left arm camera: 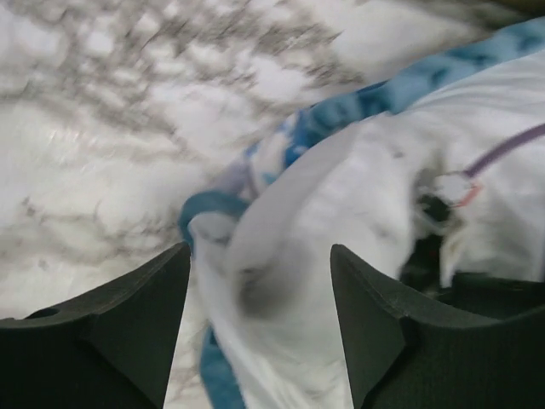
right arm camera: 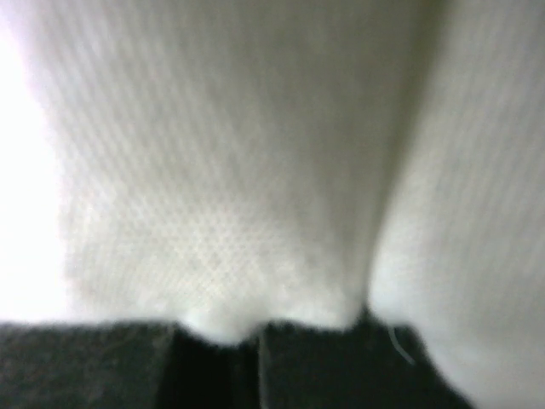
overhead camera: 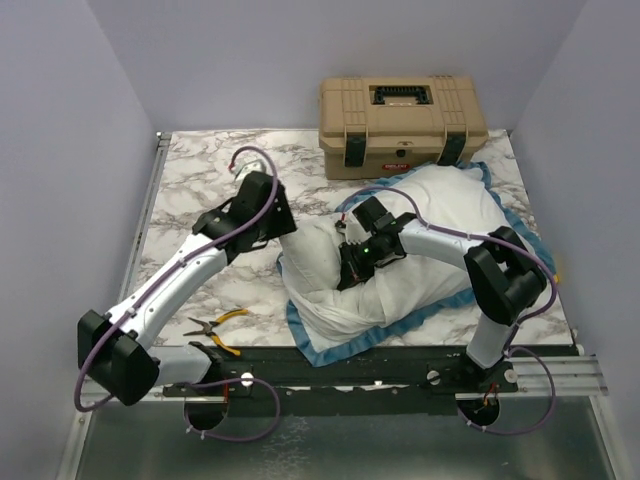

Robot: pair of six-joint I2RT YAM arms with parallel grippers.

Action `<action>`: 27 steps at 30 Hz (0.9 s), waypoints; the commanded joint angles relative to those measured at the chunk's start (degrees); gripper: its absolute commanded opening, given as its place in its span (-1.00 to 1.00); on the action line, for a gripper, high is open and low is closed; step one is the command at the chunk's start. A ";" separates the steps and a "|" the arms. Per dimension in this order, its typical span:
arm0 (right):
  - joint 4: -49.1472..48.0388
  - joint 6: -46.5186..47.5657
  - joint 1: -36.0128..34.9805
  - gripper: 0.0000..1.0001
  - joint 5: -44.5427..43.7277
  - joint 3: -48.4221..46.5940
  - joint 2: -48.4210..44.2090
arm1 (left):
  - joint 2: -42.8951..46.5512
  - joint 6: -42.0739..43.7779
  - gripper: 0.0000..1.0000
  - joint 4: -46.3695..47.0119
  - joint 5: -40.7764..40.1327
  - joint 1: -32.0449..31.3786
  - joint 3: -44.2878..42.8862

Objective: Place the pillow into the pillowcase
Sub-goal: Stuff the pillow into the pillowcase.

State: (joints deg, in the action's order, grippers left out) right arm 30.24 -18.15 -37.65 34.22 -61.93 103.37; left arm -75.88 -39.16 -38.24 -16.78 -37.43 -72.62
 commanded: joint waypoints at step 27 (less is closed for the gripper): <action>16.27 6.52 -0.91 0.77 -15.76 -21.32 -11.53 | -0.70 -13.95 -1.00 52.21 34.27 2.01 24.34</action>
State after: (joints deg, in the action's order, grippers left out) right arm 48.07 -12.82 -37.98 22.37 -80.95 86.54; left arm -75.29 -53.63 11.70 14.87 -30.98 -45.25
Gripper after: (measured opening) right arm 0.883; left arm 0.018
